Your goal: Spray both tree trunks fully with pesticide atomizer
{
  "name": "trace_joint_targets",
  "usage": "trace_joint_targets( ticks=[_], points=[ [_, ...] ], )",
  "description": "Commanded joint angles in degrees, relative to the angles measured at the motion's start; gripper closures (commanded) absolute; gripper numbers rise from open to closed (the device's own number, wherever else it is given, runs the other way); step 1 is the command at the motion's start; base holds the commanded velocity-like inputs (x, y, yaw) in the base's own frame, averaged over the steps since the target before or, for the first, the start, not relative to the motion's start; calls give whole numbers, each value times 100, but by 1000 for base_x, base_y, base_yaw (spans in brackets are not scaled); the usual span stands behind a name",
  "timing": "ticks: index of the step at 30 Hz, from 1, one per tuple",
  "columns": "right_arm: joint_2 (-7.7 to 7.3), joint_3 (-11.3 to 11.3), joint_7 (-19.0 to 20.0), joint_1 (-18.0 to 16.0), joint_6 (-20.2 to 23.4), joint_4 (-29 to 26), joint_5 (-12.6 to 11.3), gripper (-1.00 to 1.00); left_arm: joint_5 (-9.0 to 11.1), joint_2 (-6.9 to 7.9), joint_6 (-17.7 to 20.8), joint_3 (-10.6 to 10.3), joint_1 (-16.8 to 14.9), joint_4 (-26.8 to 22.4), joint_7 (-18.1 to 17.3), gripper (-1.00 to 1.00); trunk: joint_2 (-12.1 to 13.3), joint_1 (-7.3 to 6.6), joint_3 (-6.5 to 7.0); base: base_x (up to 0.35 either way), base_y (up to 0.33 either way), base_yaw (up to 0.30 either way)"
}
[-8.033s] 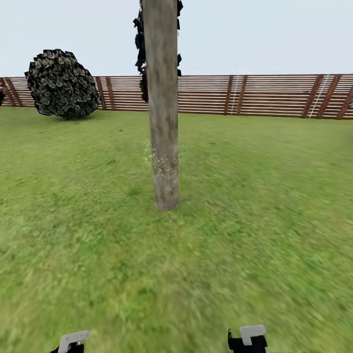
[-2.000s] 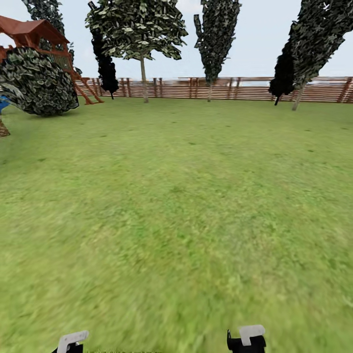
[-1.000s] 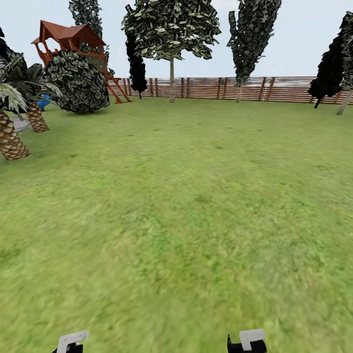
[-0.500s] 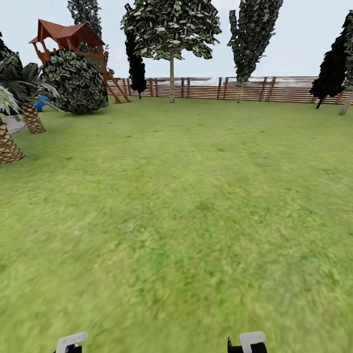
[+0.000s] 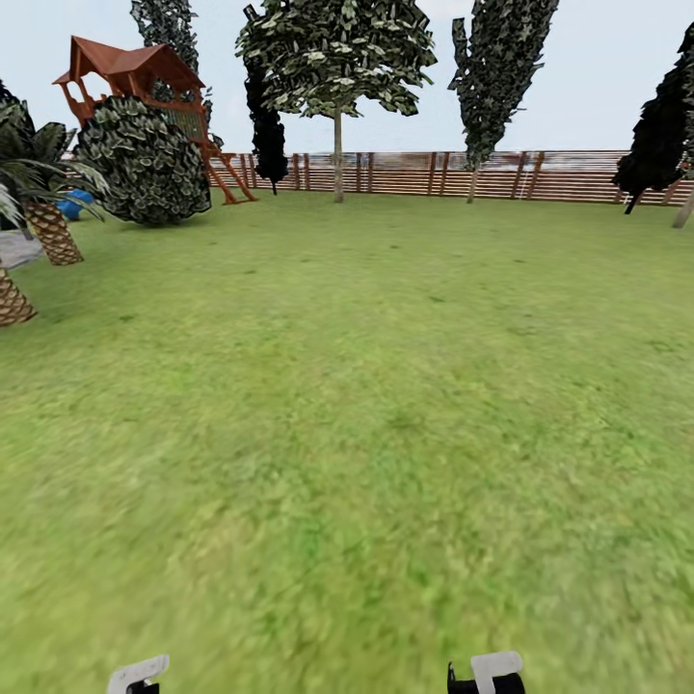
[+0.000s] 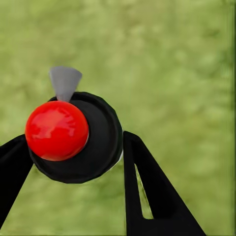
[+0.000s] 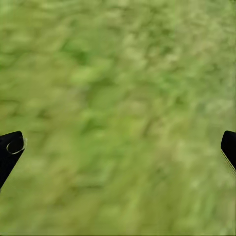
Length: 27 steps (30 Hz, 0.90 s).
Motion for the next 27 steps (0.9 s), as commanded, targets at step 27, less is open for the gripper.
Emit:
trace_joint_targets(
  ticks=[27],
  points=[
    [0, 0, 0, 0, 0, 0, 0, -100, 24, 0, 0, 16, 9, 1, 0, 100, 0, 0, 0, 338, 0, 0]
  ],
)
